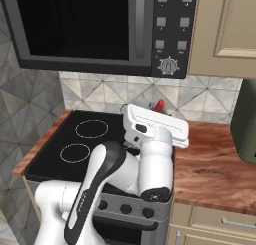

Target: Put the sweet potato and garlic in the pot. Retrieve the spatula and lightly stir the vegetables in the pot.

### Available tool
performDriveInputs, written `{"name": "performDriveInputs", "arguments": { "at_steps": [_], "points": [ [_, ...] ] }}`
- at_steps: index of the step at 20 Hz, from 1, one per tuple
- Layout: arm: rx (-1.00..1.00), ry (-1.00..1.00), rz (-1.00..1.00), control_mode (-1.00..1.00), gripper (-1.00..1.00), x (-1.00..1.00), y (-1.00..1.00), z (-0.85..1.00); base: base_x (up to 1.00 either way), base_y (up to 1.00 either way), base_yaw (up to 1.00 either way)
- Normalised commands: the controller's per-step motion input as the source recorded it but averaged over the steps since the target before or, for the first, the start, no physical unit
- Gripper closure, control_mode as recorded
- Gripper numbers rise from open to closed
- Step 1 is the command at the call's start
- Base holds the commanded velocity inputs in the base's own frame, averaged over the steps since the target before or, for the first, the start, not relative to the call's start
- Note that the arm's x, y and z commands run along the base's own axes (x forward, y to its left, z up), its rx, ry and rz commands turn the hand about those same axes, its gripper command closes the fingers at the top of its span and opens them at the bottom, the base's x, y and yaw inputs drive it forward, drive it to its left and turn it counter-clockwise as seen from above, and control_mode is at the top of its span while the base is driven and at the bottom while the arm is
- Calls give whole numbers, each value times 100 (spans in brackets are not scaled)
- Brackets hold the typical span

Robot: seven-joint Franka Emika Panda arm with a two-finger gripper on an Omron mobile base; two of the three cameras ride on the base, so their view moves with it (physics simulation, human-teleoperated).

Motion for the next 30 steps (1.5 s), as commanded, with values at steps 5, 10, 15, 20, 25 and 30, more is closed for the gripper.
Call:
{"name": "performDriveInputs", "arguments": {
  "at_steps": [5,10,15,20,25,30],
  "points": [
    [0,-19,-3,-100,100,32,12,-17,0,0,0],
    [0,-24,-3,-100,100,30,18,-19,0,0,0],
    [-1,-27,-2,-100,100,25,14,-40,0,0,0],
    [-1,-22,0,-100,100,10,1,-57,0,0,0],
    [-4,-15,0,-100,100,15,1,-74,0,0,0],
    [-1,-10,-2,-100,100,25,9,-76,0,0,0]
  ]
}}
